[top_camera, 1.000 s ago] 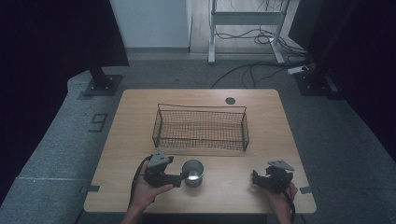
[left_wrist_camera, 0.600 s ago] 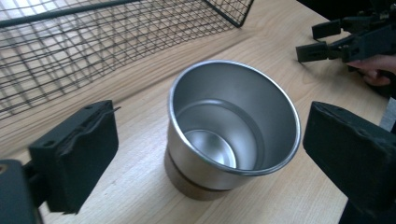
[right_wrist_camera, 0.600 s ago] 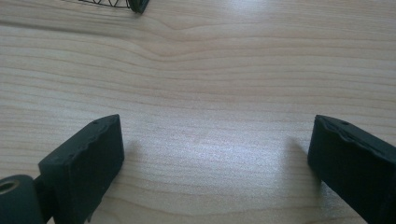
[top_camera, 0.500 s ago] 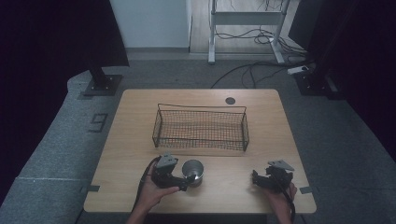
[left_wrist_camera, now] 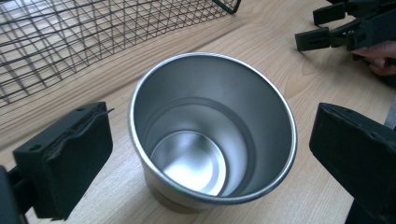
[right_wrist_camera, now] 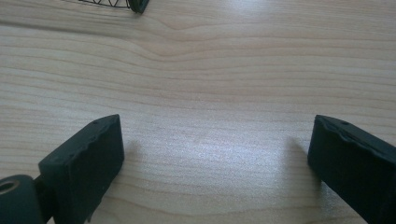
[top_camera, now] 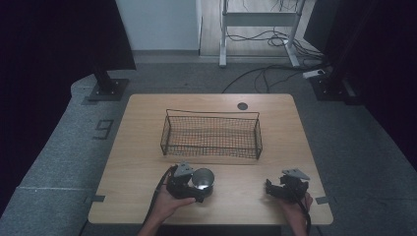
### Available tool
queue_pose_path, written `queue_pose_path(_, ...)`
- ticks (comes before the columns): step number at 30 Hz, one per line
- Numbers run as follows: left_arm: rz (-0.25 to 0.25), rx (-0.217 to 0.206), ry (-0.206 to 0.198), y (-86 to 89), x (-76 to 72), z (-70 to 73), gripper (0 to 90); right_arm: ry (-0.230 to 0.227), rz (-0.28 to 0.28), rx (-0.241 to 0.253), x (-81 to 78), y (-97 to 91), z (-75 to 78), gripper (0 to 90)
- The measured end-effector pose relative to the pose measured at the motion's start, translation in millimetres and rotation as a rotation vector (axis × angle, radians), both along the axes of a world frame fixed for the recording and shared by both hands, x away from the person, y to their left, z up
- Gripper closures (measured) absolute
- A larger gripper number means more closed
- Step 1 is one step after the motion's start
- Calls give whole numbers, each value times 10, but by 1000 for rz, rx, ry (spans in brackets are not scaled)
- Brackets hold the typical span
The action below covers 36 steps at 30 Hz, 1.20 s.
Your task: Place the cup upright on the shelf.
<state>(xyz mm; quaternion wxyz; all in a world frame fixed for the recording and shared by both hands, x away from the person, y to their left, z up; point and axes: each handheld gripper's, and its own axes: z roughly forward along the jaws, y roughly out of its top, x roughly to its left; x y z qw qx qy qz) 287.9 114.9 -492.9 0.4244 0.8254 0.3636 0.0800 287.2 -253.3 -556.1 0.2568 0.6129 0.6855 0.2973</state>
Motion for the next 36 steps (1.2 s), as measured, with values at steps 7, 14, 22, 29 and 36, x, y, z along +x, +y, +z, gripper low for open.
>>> queue_pose_path(7,11,31,-3,-75,48,-60,0,0,0,0,0,0,0,36)
queue_pose_path(14,9,44,-9,-150,63,-94,2,0,0,0,0,0,0,36)
queue_pose_path(22,20,54,-23,-178,53,-140,121,0,0,0,0,0,0,36)
queue_pose_path(29,17,65,-31,-175,35,-130,141,0,0,0,0,0,0,36)
queue_pose_path(36,12,37,-53,-135,13,-13,143,-1,1,-1,3,-5,0,36)
